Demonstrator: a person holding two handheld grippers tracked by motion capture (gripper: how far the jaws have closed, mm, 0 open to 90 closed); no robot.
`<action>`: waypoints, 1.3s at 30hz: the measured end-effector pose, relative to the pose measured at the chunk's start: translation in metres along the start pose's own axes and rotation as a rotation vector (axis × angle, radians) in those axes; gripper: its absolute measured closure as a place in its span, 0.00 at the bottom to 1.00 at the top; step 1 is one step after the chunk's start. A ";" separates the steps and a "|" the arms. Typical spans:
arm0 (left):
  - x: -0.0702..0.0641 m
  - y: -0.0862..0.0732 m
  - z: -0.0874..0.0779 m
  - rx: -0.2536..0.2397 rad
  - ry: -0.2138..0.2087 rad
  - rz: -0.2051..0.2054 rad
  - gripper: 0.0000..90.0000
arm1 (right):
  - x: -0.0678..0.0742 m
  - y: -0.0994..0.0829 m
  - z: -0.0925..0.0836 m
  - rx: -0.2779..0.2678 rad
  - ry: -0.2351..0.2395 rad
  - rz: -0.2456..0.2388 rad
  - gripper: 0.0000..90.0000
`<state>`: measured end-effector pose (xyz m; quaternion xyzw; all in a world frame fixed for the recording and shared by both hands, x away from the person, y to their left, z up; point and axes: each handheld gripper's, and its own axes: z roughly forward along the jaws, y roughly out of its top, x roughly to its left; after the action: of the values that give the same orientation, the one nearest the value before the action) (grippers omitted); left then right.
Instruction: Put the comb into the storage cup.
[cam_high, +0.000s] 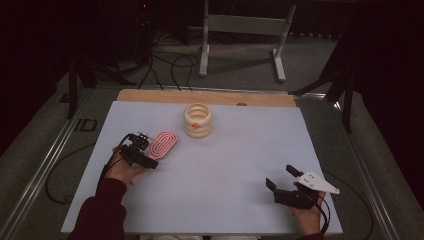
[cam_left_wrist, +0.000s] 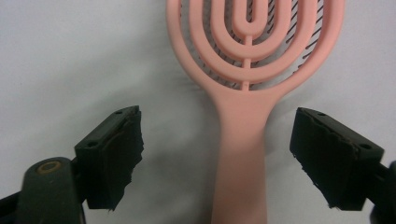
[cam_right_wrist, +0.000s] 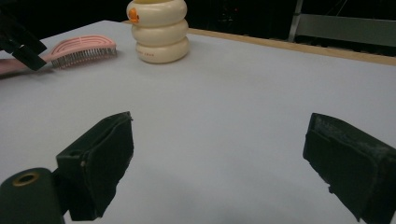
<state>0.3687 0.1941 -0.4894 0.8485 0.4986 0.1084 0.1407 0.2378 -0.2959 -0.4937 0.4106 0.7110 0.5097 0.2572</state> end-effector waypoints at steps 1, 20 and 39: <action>-0.001 0.000 0.001 0.004 0.005 -0.002 0.22 | 0.000 0.000 0.000 0.001 0.000 -0.001 0.10; -0.003 0.007 0.006 0.056 -0.058 0.009 0.61 | 0.000 0.000 0.001 0.014 0.003 -0.006 0.10; 0.000 0.012 0.005 0.094 -0.090 -0.030 0.73 | 0.000 -0.001 0.003 0.028 0.011 -0.010 0.10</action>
<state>0.3800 0.1875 -0.4902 0.8505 0.5090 0.0444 0.1249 0.2398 -0.2940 -0.4959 0.4077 0.7215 0.5007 0.2499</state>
